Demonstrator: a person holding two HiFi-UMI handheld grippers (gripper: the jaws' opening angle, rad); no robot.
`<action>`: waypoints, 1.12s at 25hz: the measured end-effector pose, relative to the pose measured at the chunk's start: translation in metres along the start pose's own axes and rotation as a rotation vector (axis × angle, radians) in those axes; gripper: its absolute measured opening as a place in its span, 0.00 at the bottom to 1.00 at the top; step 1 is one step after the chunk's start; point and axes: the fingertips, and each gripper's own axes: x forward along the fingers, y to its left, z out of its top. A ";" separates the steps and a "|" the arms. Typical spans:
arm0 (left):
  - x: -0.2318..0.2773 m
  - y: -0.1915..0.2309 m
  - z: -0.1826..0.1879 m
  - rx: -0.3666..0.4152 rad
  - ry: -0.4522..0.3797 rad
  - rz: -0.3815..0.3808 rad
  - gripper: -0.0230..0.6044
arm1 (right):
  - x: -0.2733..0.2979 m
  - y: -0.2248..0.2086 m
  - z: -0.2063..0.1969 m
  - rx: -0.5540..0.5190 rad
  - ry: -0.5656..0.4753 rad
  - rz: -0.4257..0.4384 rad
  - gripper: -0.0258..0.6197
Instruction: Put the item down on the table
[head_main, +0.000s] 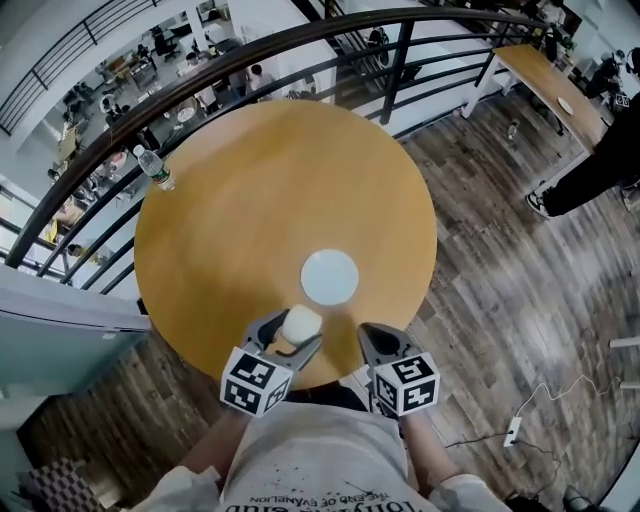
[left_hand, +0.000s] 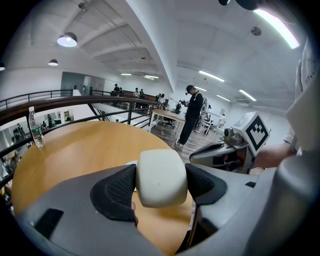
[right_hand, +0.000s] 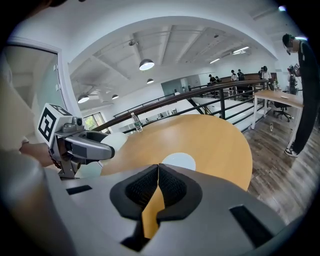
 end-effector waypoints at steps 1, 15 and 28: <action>-0.001 0.001 0.001 0.000 0.003 0.002 0.55 | 0.001 0.000 0.002 -0.001 0.002 -0.001 0.08; 0.028 0.030 0.008 0.050 0.071 -0.082 0.55 | 0.018 -0.014 0.010 0.073 0.019 -0.095 0.08; 0.069 0.057 0.015 0.061 0.093 -0.116 0.55 | 0.051 -0.037 0.019 0.085 0.049 -0.126 0.08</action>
